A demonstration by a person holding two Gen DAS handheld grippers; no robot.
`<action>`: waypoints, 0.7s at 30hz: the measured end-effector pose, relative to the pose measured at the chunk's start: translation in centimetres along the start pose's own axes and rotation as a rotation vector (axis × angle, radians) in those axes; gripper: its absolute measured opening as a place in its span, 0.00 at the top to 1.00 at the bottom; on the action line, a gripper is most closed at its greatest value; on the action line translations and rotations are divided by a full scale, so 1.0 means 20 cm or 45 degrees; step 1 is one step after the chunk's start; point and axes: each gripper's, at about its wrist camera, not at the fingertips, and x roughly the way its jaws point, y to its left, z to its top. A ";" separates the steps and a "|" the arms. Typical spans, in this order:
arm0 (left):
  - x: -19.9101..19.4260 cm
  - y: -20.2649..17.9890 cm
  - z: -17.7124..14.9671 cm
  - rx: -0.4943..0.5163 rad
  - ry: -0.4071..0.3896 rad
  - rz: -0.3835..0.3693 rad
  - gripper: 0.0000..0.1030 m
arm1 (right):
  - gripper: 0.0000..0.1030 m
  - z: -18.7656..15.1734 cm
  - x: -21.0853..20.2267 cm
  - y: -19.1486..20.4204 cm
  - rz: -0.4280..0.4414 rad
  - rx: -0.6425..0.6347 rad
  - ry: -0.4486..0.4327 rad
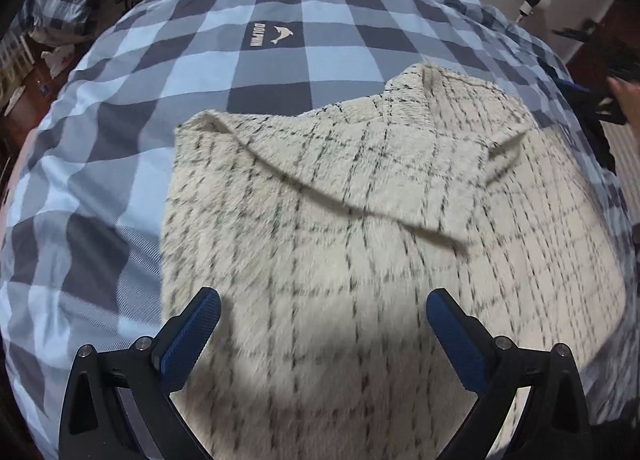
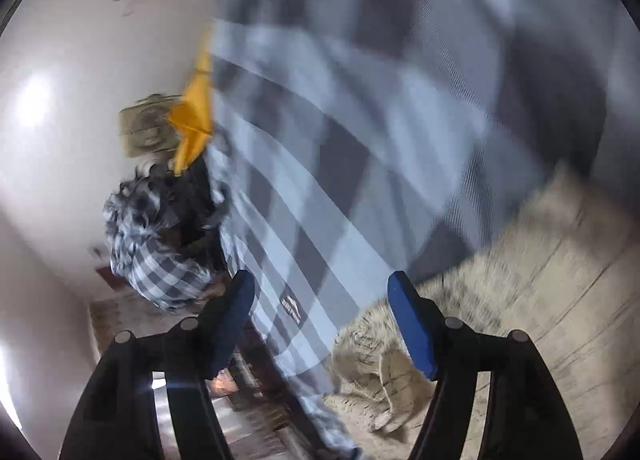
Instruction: Fold small clothes
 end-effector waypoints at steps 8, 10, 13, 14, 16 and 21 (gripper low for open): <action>0.23 -0.05 0.32 0.009 -0.062 0.160 0.00 | 0.28 -0.65 -0.16 0.01 -0.549 -0.708 0.187; 0.24 -0.03 0.42 -0.008 -0.127 0.252 0.00 | 0.28 -0.79 -0.19 -0.10 -0.598 -0.753 0.238; 0.15 0.07 0.55 -0.072 -0.255 0.521 0.00 | 0.28 -0.84 -0.29 -0.24 -0.631 -0.740 0.239; 0.10 0.13 0.56 -0.119 -0.280 0.604 0.00 | 0.28 -0.84 -0.33 -0.27 -0.637 -0.735 0.229; 0.01 0.23 0.54 -0.172 -0.285 0.622 0.00 | 0.28 -0.78 -0.48 -0.33 -0.645 -0.707 0.178; -0.14 0.34 0.24 -0.014 -0.084 0.254 0.00 | 0.28 -0.73 -0.72 -0.48 -0.612 -0.737 0.215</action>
